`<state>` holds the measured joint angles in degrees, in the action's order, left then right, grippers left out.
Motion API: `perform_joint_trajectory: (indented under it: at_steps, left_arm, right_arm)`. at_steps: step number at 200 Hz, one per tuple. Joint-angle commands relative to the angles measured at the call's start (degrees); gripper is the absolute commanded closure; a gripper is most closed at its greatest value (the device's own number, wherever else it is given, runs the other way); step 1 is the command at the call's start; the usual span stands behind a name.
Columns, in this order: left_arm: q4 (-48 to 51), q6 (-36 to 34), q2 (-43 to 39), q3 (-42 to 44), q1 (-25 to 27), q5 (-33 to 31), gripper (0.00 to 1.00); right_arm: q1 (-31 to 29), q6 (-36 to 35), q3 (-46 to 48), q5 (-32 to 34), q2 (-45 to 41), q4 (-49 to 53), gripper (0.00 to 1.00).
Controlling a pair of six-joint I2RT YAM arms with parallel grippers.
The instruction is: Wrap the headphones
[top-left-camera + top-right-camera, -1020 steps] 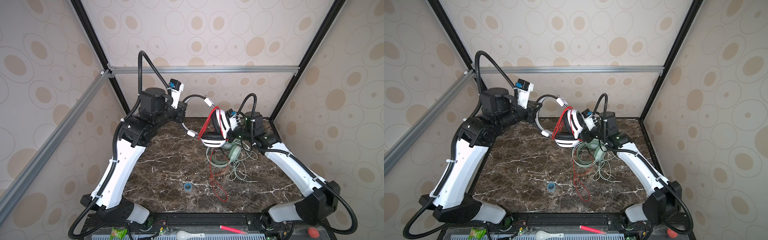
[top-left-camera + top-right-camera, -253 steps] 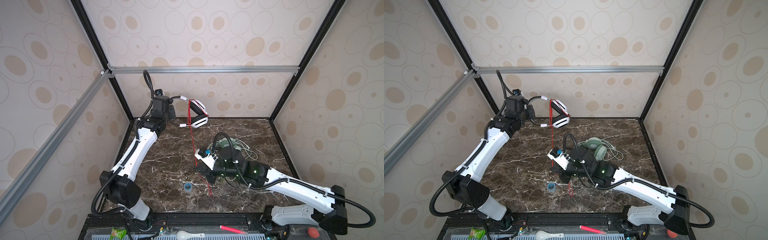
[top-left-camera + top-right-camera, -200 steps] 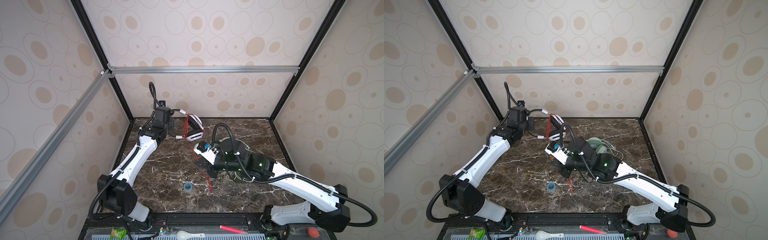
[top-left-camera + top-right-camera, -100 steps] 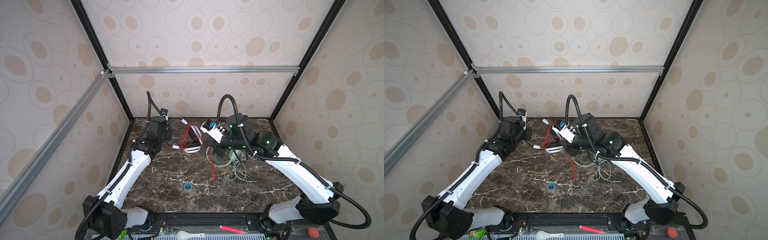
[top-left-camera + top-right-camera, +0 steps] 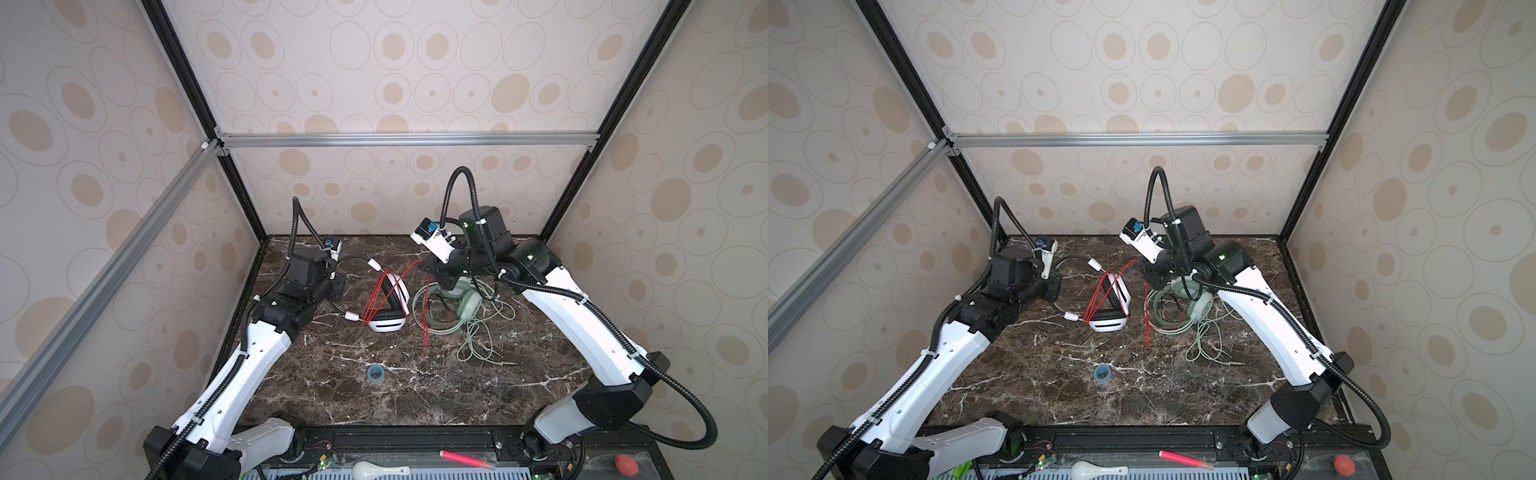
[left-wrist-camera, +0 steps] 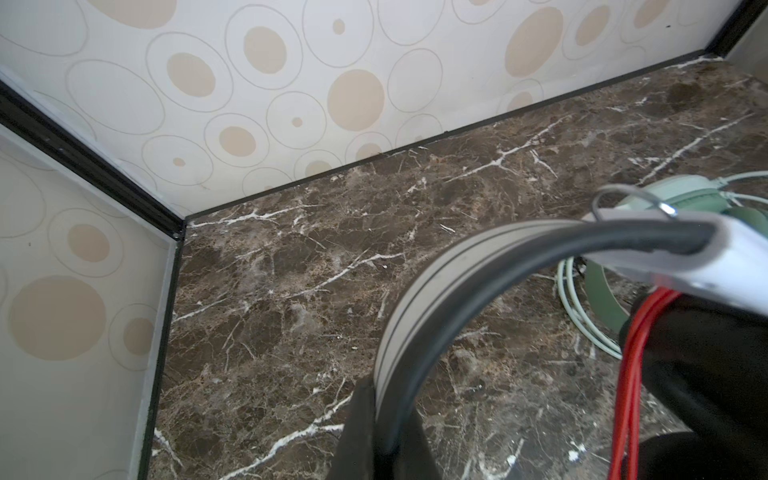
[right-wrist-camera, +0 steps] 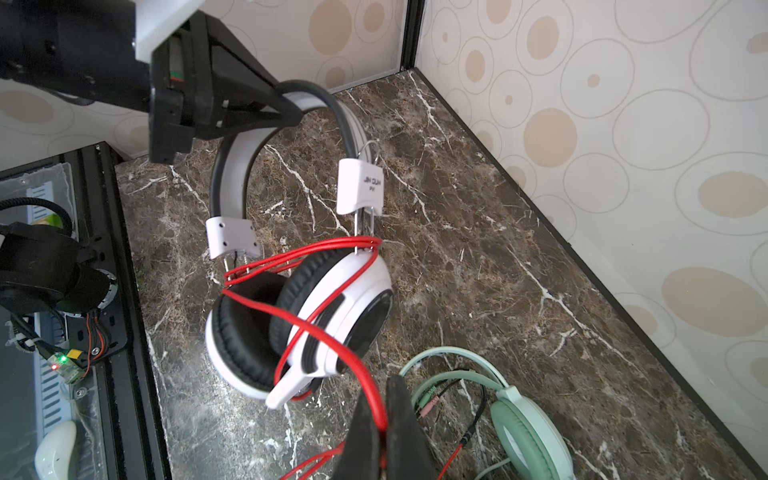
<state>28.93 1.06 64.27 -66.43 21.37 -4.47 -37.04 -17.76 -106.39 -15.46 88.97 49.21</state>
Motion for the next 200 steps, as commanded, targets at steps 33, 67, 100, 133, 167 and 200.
perform_joint_trajectory:
  at_steps: [33,67,100,133,167,200]
  left_arm:
    - [2.5,1.8,-2.7,-3.9,0.3,11.0,1.0]
    - [4.5,3.5,-2.2,-7.1,0.4,18.3,1.0]
    - [6.1,4.5,-1.6,-9.4,0.5,23.3,1.0]
    - [5.7,6.2,-1.1,-11.3,0.5,27.5,1.0]
    - [6.5,6.4,-0.6,-14.2,0.5,28.7,1.0]
    - [6.3,7.4,0.1,-17.0,0.5,30.8,1.0]
  right_arm:
    - [3.9,-2.1,-4.3,-5.2,4.1,-0.2,1.0]
    - [6.8,-1.3,-2.5,-8.6,4.7,-2.8,1.0]
    - [9.1,-0.3,-2.4,-10.6,5.7,-5.1,1.0]
    - [10.6,1.0,-1.3,-12.6,6.4,-7.3,1.0]
    - [12.1,4.0,3.1,-16.1,5.5,-12.4,1.0]
    - [12.7,6.4,6.8,-16.6,4.6,-16.0,1.0]
